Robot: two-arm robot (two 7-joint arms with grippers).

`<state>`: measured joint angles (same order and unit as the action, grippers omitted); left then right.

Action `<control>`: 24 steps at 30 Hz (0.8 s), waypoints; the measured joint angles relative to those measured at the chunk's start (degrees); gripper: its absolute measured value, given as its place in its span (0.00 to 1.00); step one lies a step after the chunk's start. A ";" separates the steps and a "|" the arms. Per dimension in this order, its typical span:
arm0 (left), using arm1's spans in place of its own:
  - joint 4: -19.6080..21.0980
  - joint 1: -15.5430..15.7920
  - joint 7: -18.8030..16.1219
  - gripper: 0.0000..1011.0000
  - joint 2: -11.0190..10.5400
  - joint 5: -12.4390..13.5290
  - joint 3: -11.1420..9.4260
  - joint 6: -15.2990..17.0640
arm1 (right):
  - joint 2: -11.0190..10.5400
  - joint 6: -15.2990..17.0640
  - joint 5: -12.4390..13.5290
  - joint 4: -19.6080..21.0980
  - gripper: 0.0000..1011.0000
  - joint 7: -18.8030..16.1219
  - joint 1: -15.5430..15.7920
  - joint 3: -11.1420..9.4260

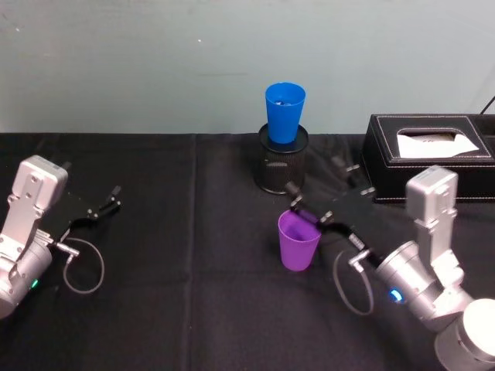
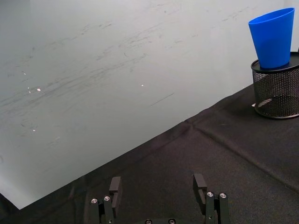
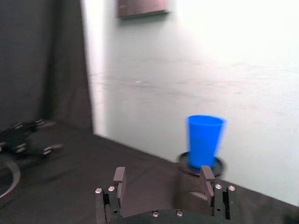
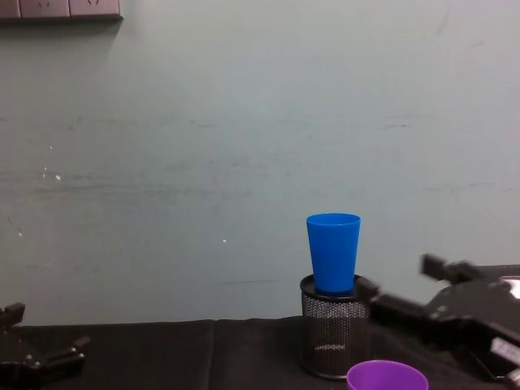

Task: Pick up one cup with a gripper and tap it against the other cup.

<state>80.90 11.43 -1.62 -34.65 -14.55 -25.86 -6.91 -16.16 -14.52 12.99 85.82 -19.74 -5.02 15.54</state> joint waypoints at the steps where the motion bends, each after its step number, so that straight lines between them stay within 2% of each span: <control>1: 0.00 0.00 0.00 0.99 0.00 0.00 0.00 0.00 | 0.08 0.33 -0.23 0.68 0.99 0.87 0.48 -0.48; 5: 0.00 0.00 0.00 0.99 0.00 0.00 0.00 0.00 | 1.62 2.85 -3.08 3.38 0.99 8.07 3.59 -3.48; 11: 0.00 0.00 0.00 0.99 0.00 0.00 0.00 0.00 | 4.79 4.94 -7.83 3.03 0.99 17.26 6.74 -6.41; 16: 0.00 0.00 0.00 0.99 0.00 0.00 0.00 0.00 | 6.31 5.14 -9.53 0.60 0.99 20.01 7.16 -7.77; 21: 0.00 0.00 0.00 0.99 0.00 0.00 0.00 0.00 | 6.79 4.79 -10.81 -2.08 0.99 20.28 6.57 -8.14; 24: 0.00 0.00 0.00 0.99 0.00 0.00 0.00 0.00 | 6.80 4.79 -10.79 -1.93 0.99 20.24 6.58 -8.13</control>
<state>80.90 11.43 -1.62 -34.65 -14.55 -25.86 -6.90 -9.36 -9.73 2.20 83.89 0.51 1.55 7.41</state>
